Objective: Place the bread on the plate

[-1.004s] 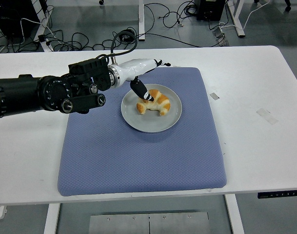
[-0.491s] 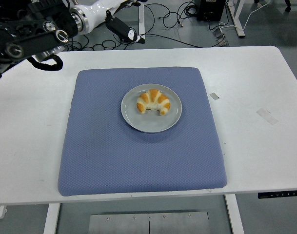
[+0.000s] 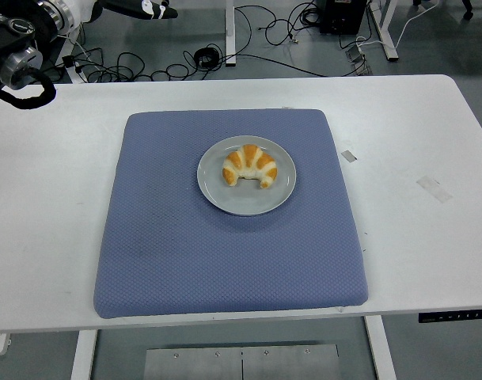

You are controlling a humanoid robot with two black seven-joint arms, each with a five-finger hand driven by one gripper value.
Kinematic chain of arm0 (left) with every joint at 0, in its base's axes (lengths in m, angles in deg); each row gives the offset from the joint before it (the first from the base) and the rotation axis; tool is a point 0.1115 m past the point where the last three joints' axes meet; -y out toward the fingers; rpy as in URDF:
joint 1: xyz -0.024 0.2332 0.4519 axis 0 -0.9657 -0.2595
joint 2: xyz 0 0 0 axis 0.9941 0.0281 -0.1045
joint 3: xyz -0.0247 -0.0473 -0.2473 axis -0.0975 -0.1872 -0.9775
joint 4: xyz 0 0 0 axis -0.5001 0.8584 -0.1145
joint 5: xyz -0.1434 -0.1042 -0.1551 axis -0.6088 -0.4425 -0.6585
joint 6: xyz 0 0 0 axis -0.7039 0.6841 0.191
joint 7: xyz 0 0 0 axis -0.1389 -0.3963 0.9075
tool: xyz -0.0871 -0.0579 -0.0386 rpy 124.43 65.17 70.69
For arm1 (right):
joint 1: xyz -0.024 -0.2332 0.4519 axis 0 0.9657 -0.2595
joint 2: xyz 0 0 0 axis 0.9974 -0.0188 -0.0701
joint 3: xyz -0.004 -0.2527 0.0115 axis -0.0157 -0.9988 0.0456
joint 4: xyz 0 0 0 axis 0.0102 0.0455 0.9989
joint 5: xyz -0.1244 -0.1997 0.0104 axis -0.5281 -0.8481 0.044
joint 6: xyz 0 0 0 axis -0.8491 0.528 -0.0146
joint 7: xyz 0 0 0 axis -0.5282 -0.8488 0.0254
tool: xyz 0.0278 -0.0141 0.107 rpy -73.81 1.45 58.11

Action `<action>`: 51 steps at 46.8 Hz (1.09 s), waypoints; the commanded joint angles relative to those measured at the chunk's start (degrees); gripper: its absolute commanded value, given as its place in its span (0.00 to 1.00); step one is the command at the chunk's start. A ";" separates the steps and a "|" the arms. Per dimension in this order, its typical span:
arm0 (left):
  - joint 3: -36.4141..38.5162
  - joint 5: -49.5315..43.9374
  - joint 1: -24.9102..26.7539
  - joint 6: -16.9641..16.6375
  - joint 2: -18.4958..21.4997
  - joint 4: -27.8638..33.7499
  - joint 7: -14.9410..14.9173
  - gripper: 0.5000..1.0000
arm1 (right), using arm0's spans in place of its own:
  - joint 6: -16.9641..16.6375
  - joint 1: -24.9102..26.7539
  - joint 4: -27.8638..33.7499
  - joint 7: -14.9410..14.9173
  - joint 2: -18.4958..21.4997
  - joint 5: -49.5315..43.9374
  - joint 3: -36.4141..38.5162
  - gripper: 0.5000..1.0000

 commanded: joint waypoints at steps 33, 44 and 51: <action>-19.18 -10.33 -11.28 9.07 -11.20 -20.58 0.43 0.96 | -0.08 0.00 -0.41 0.01 0.00 0.00 0.00 1.00; -23.92 -12.18 -14.35 8.98 -14.28 -21.64 0.43 0.96 | 0.01 0.08 -0.24 0.01 0.00 0.00 0.00 1.00; -27.61 -12.27 -16.03 9.07 -15.07 -21.64 0.78 0.96 | 0.01 0.08 -0.15 0.01 0.00 0.00 0.00 1.00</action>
